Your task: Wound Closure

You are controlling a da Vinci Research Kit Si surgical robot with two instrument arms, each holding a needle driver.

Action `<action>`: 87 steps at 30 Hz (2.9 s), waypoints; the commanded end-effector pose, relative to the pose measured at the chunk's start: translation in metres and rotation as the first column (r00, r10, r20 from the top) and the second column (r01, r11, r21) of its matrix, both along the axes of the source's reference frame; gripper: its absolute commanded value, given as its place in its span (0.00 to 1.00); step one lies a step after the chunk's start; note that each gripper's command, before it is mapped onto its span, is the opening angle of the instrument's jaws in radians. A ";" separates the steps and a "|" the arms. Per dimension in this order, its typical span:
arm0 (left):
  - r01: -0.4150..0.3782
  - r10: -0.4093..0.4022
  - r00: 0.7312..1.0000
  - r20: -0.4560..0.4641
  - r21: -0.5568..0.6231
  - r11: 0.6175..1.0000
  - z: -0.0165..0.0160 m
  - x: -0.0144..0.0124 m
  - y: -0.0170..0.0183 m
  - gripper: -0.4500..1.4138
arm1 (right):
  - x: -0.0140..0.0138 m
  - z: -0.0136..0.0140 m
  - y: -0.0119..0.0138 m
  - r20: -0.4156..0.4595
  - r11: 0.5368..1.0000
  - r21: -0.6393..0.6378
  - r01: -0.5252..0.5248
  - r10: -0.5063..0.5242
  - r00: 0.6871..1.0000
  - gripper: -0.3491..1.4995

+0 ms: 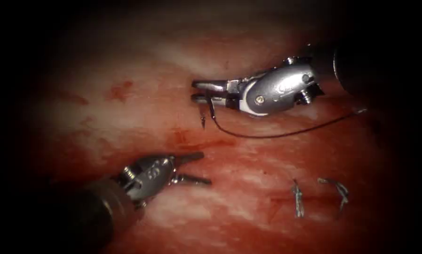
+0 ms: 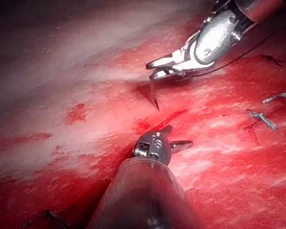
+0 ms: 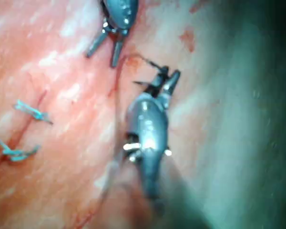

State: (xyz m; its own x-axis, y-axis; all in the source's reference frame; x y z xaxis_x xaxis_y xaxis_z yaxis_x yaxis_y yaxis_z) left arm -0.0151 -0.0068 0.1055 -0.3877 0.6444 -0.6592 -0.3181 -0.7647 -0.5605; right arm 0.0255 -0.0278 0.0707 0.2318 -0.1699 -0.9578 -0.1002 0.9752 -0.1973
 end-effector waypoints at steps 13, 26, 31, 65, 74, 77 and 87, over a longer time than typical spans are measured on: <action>-0.022 0.021 1.000 0.023 0.047 0.999 0.0043 -0.0016 -0.0011 0.34 | 0.0011 0.0017 -0.0013 0.007 0.999 -0.050 0.012 -0.012 1.000 0.00; -0.027 0.025 0.999 0.031 0.058 0.998 0.0041 -0.0010 -0.0011 0.34 | 0.0011 0.0035 -0.0035 0.083 0.990 -0.118 0.075 -0.065 0.994 0.00; -0.026 0.024 0.999 0.027 0.061 0.998 0.0042 -0.0007 -0.0010 0.34 | 0.0009 0.0043 -0.0045 0.096 0.988 -0.126 0.089 -0.077 0.992 0.00; -0.038 0.037 0.999 0.012 0.072 0.997 0.0042 -0.0001 -0.0011 0.34 | 0.0005 0.0083 -0.0099 0.159 0.991 -0.042 0.125 -0.117 0.980 0.00; -0.040 0.040 0.999 0.010 0.073 0.997 0.0042 -0.0001 -0.0011 0.34 | -0.0001 0.0103 -0.0116 0.190 0.987 -0.007 0.159 -0.155 0.969 0.00; -0.041 0.040 0.999 0.011 0.073 0.997 0.0042 0.0000 -0.0011 0.34 | -0.0002 0.0104 -0.0117 0.192 0.987 -0.007 0.162 -0.158 0.969 0.00; -0.042 0.041 0.999 0.007 0.074 0.996 0.0040 0.0002 -0.0009 0.34 | -0.0020 0.0115 -0.0134 0.222 0.984 0.019 0.179 -0.179 0.958 0.00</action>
